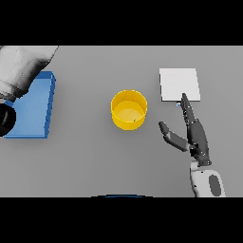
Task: Pick up the red beaker and tilt it to pour out 1 green nut into yellow bowl. Pick up the yellow bowl and place it on the metallic measuring scale.
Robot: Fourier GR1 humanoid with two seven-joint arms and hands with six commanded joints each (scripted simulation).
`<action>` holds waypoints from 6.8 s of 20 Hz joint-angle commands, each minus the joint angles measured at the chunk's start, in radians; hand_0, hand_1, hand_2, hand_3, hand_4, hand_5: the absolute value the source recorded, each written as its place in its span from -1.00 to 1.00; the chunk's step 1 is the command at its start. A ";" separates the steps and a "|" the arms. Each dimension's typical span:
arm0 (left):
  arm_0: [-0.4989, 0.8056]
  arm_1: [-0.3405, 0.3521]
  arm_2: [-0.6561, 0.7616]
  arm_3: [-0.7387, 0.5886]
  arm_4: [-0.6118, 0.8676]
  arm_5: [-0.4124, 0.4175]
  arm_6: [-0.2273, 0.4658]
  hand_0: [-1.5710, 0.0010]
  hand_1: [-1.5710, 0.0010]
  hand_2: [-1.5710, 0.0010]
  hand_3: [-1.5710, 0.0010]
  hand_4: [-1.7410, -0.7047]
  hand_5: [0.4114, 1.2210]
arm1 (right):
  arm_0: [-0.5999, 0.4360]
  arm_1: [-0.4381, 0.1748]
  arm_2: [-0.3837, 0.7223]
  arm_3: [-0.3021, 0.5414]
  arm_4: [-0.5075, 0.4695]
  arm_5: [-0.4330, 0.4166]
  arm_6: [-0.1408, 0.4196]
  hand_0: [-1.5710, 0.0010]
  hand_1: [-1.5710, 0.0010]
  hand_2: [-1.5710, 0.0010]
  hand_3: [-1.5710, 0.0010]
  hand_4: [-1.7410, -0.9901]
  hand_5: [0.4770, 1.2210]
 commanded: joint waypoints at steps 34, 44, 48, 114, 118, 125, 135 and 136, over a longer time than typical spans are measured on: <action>1.155 0.166 0.733 -0.704 1.013 0.237 0.618 -0.20 -0.09 -0.04 -0.07 0.19 -0.27 | -0.008 -0.039 0.007 0.025 0.003 0.031 -0.022 1.00 1.00 1.00 1.00 0.58 -0.48; 1.161 0.201 0.664 -0.700 0.955 0.163 0.642 0.87 0.88 0.89 0.88 0.85 -0.46 | -0.005 -0.040 0.024 0.004 0.049 0.006 -0.004 1.00 1.00 1.00 1.00 0.56 -0.52; 1.167 0.176 0.687 -0.718 0.983 0.195 0.588 0.95 0.95 0.95 0.95 0.85 -0.42 | -0.057 -0.085 0.049 0.014 0.108 0.027 0.048 1.00 1.00 1.00 1.00 0.74 -0.54; 1.189 0.177 0.708 -0.768 1.034 0.157 0.568 1.00 1.00 1.00 1.00 0.81 -0.28 | -0.770 -0.421 0.451 0.319 0.583 0.654 0.074 -0.95 -1.00 -0.93 -0.50 -1.00 1.00; 1.202 0.178 0.717 -0.789 1.047 0.160 0.593 1.00 1.00 1.00 1.00 0.76 -0.22 | -0.800 -0.470 0.399 0.367 0.589 0.583 0.062 -0.98 -1.00 -0.93 -0.48 -1.00 1.00; 1.224 0.181 0.716 -0.830 1.054 0.162 0.629 1.00 1.00 1.00 1.00 0.71 -0.14 | -0.858 -0.508 0.344 0.579 0.616 0.452 0.029 -1.00 -1.00 -0.98 -0.47 -1.00 1.00; 1.225 0.177 0.702 -0.863 1.047 0.167 0.698 1.00 1.00 1.00 1.00 0.70 -0.04 | -0.894 -0.469 0.310 0.859 0.627 0.329 -0.007 -1.00 -1.00 -0.80 -0.68 -1.00 1.00; 1.226 0.174 0.702 -0.853 1.044 0.170 0.685 1.00 1.00 1.00 1.00 0.71 -0.03 | -0.892 -0.459 0.308 0.874 0.624 0.321 -0.010 -1.00 -1.00 -0.78 -0.71 -1.00 1.00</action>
